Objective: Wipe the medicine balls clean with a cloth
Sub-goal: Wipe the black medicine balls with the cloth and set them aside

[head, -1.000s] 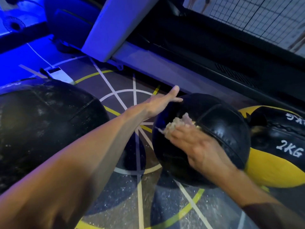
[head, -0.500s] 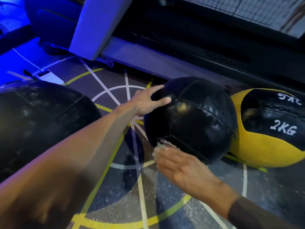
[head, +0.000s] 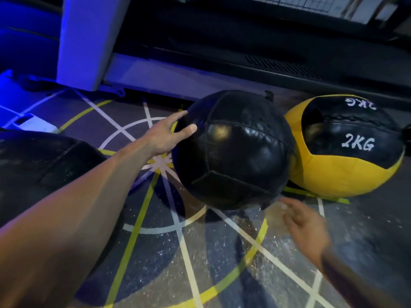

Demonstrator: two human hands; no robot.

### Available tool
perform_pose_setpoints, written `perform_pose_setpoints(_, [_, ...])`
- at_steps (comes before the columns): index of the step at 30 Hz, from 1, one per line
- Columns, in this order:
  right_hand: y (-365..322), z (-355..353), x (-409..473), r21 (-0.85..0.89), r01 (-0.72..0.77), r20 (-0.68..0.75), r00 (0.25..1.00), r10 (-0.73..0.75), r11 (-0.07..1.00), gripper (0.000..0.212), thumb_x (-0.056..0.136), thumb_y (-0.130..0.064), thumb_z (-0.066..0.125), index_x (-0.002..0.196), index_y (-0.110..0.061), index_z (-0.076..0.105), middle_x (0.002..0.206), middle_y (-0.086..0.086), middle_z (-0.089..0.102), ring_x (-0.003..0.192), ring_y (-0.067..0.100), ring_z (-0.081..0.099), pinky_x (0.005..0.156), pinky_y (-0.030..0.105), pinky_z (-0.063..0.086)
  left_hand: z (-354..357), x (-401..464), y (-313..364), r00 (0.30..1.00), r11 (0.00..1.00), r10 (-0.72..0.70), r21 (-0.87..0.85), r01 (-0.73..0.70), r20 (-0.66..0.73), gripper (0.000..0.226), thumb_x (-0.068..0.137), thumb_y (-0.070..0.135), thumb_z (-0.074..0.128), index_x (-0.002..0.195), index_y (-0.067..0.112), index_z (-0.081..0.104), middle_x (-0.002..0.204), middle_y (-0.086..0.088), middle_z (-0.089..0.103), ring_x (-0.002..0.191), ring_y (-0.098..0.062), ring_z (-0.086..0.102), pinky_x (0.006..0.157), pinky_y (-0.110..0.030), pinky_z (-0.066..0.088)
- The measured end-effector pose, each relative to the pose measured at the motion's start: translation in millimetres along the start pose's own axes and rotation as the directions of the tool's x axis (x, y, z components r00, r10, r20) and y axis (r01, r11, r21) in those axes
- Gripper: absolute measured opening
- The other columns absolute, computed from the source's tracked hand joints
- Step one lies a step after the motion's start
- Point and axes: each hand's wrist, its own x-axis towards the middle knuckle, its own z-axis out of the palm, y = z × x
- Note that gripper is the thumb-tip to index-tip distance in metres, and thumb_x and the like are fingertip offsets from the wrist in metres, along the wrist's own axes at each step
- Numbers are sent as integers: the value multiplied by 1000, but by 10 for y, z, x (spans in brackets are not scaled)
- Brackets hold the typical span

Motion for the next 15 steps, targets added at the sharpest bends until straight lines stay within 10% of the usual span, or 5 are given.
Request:
perform_pose_setpoints(2, [-100, -10, 56, 288, -168, -171, 960, 223, 943, 21, 96, -12, 68, 107, -30, 64, 104, -6, 72, 94, 17, 69, 83, 40, 58, 27, -8, -7, 1000, 1000, 13, -19, -13, -5, 84, 80, 79, 59, 154, 49, 35, 163, 8, 37, 149, -20, 34, 116, -40, 34])
perform_pose_setpoints(5, [-498, 198, 45, 494, -178, -218, 922, 319, 851, 17, 92, -12, 73, 99, -20, 60, 94, 1, 67, 85, 16, 64, 68, 28, 49, 77, 0, 17, 1000, 999, 19, -28, -19, -21, 81, 81, 78, 60, 153, 50, 35, 163, 9, 37, 149, -19, 34, 119, -44, 33])
perform_pose_setpoints(15, [-835, 110, -376, 349, 100, -152, 987, -49, 932, 31, 88, -8, 75, 101, -34, 66, 105, -11, 66, 96, 4, 64, 73, 18, 55, 140, -241, 66, 996, 990, 74, -114, -80, -56, 93, 63, 87, 67, 145, 50, 45, 155, 12, 44, 144, -15, 39, 117, -45, 37])
